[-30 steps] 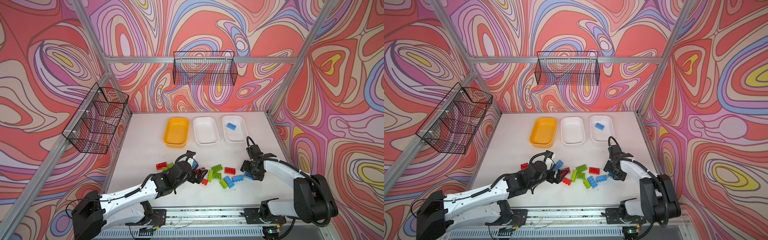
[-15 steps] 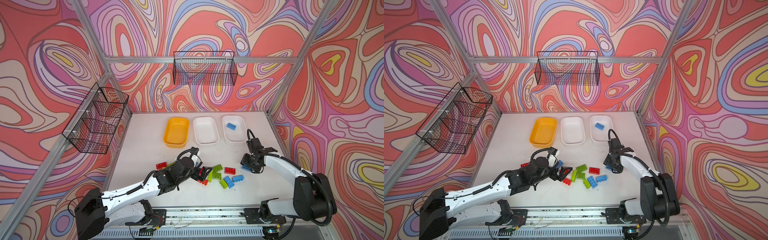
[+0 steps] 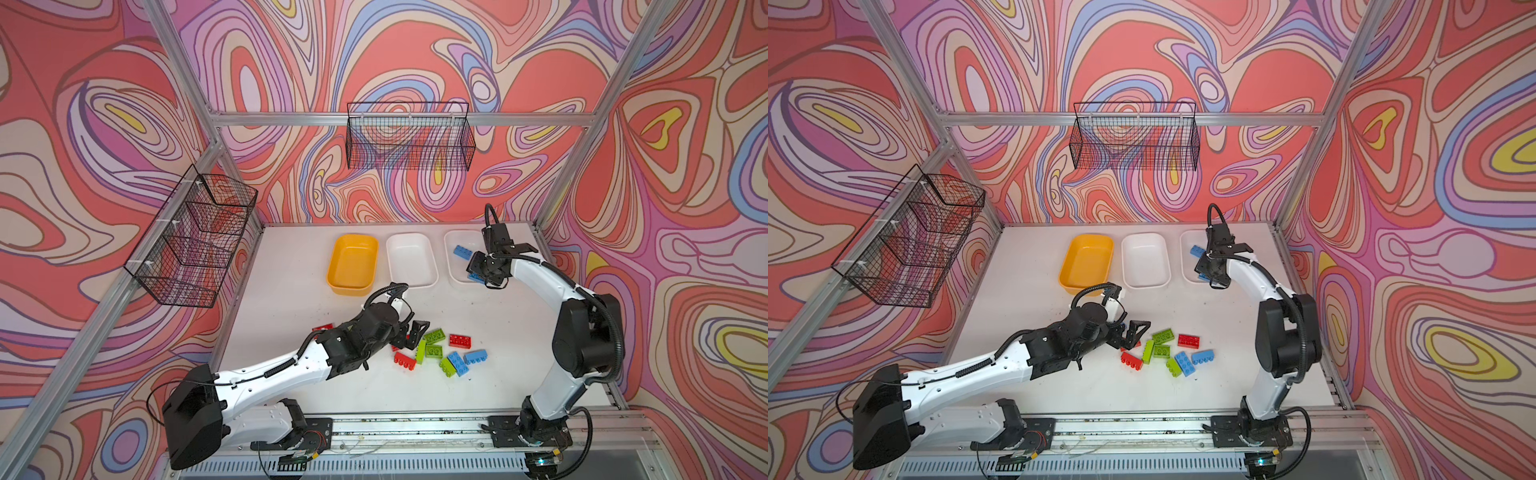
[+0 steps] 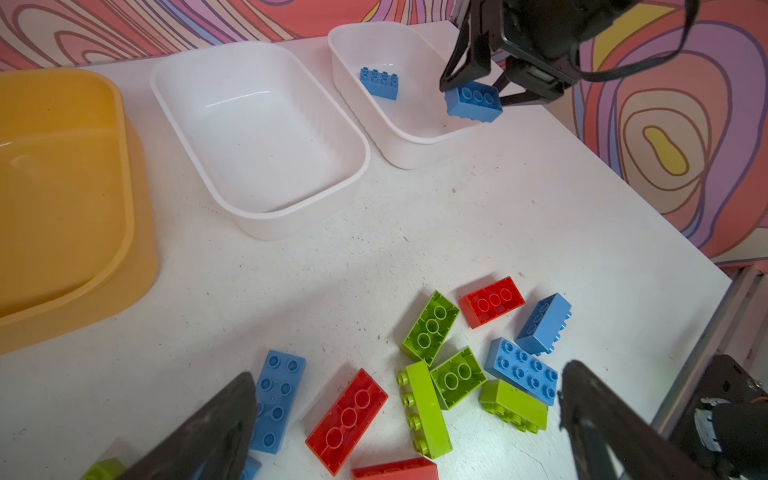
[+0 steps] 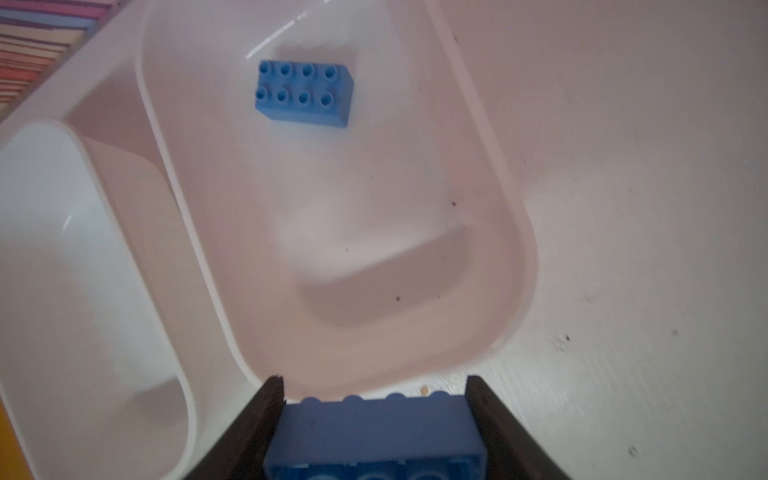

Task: Sort the legos into containers by color
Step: 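Lift the blue brick with the right gripper and drop it into the same white tub, then grasp a lime-green brick with the left gripper while the right arm withdraws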

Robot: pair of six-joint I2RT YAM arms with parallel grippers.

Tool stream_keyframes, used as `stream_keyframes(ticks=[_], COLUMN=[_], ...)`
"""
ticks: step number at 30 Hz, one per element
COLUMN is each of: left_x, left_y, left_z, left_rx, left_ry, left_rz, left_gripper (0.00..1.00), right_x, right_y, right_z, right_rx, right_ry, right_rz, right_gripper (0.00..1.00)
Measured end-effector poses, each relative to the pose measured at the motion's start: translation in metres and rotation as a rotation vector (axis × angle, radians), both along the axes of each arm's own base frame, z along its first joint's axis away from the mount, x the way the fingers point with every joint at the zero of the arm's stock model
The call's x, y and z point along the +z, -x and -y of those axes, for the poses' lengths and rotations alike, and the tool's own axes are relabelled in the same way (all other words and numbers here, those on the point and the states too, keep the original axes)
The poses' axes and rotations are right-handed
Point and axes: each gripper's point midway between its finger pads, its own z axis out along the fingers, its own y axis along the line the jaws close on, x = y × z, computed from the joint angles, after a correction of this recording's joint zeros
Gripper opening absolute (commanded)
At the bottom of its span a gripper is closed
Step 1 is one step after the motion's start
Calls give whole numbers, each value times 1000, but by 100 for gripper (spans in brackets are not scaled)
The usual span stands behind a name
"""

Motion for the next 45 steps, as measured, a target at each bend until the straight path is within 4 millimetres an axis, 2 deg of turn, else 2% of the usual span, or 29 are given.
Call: stream_keyframes(ticks=[3,6,9,13,16,17,19,22,25,27,30,32,36,38,41,45], left_x=[0,-7,-15,-31,-42,-44,-45,-41,-35,-37,-49,-60,-83,-91,-92,-91], left_y=[-6,-11,-17,-28,-32,-33,-37,-48,-58,-61,-58,-52,-39,-35,-34,-36], left_z=[-2,-7,-13,-27,-35,-34,-33,-26,-16,-10,-3,5,19,25,38,58], left_rx=[22,49,89,157,187,187,183,159,112,78,12,-41,-145,-181,-225,-270], left_ry=[-6,-23,-45,-76,-122,-139,-191,-284,-361,-398,-465,-515,-582,-585,-548,-516], left_rz=[-1,-12,-21,-63,-91,-96,-96,-77,-48,-33,-23,-15,-24,-36,-29,-18], left_gripper=[100,100,100,100,100,100,100,100,100,100,100,100,100,100,100,100], right_x=[-11,-31,-49,-59,-53,-50,-41,-17,21,47,69,70,40,31,36,54], right_y=[-28,-52,-70,-85,-89,-90,-89,-74,-51,-27,13,38,91,111,130,141], right_z=[-4,-8,-12,-17,-19,-21,-24,-24,-22,-19,-14,-14,-10,-7,-3,-1], right_rx=[8,18,27,46,62,70,92,121,145,157,163,170,175,174,167,151], right_ry=[5,11,13,9,1,-4,-15,-21,-21,-21,-33,-52,-74,-74,-77,-94], right_rz=[4,-8,-18,-16,2,13,39,68,125,170,216,228,164,137,153,226], right_gripper=[52,53,57,80,88,97,98,98,98,98,98,98,98,98,98,98])
